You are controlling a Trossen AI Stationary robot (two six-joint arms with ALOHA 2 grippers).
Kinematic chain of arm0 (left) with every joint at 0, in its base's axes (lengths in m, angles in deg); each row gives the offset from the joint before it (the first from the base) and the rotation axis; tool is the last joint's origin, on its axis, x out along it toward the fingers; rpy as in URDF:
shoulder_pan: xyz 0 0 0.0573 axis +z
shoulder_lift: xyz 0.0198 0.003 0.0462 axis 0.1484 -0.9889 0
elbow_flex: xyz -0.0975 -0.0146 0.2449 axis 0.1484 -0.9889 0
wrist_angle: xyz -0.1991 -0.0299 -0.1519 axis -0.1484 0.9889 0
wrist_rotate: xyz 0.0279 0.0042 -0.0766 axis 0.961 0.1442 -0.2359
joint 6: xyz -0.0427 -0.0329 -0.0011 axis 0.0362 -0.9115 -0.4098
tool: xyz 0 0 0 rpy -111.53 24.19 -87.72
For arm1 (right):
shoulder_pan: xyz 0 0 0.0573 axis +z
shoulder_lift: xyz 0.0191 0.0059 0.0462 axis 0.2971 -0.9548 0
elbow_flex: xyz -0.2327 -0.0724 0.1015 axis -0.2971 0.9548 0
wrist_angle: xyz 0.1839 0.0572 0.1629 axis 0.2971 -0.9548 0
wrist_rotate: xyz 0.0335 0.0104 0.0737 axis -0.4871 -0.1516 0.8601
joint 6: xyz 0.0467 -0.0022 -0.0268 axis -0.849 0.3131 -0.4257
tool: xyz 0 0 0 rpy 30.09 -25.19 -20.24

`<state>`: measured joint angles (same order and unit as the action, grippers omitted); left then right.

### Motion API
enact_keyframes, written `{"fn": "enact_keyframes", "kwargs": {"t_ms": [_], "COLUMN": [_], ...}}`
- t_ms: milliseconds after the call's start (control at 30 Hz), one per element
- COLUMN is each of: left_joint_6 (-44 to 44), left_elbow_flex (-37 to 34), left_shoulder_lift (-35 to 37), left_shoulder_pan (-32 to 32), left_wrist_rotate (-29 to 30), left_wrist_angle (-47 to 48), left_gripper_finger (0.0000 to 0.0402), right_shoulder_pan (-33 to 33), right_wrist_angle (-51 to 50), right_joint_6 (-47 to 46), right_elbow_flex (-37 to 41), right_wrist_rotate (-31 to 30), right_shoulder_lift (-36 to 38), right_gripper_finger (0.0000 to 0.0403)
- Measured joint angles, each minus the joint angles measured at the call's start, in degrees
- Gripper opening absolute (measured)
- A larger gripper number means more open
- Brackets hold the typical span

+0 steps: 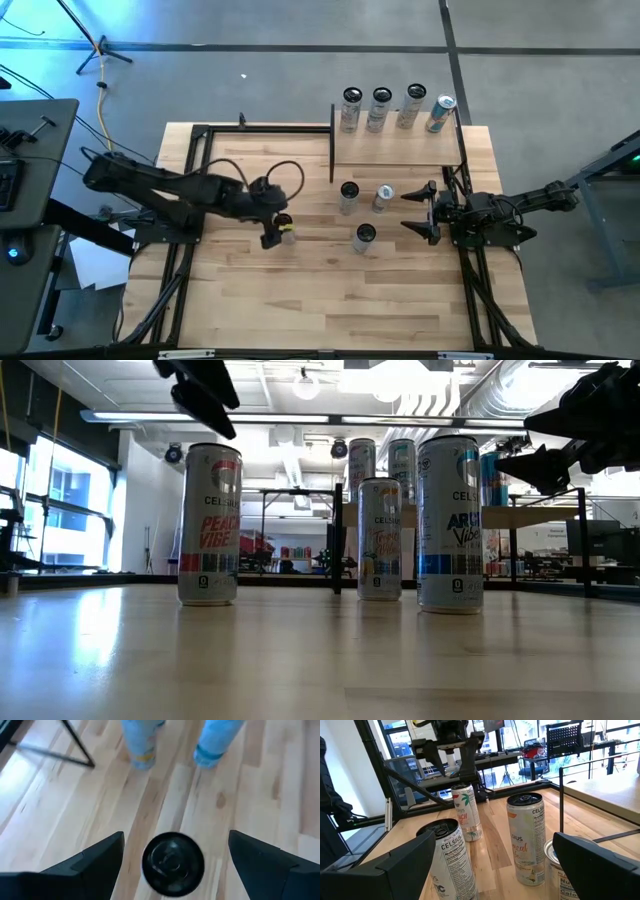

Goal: Place canned beverage on shelf
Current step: Move the white pink soda can to the center of the table

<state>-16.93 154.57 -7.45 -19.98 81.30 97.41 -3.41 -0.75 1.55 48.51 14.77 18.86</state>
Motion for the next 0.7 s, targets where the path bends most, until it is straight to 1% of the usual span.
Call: {"fn": "enact_keyframes", "kwargs": {"t_ms": [133,267,400,500,700], "left_joint_6": [-1.9,-4.4,-4.5,-5.0,-5.0], "left_elbow_flex": [7.7,14.9,19.9,21.4,21.4], "left_shoulder_lift": [-5.3,-11.0,-15.8,-18.1,-19.5], "left_shoulder_pan": [-0.3,-0.2,-0.2,0.3,1.6], "left_wrist_rotate": [0.3,-3.3,-5.0,-7.0,-7.3], "left_wrist_angle": [8.3,16.6,23.2,25.5,25.7], "left_gripper_finger": [0.0328,0.0328,0.0328,0.0328,0.0328], "right_shoulder_pan": [0.0,0.0,0.0,0.0,0.0], "right_wrist_angle": [0.0,0.0,0.0,0.0,0.0], "right_joint_6": [0.0,0.0,0.0,0.0,0.0], "right_elbow_flex": [0.0,0.0,0.0,0.0,0.0], "right_wrist_rotate": [-0.2,-0.2,-0.2,-0.2,-0.2], "right_shoulder_lift": [0.0,0.0,0.0,0.0,0.0], "right_gripper_finger": [0.0389,0.0389,0.0389,0.0389,0.0389]}}
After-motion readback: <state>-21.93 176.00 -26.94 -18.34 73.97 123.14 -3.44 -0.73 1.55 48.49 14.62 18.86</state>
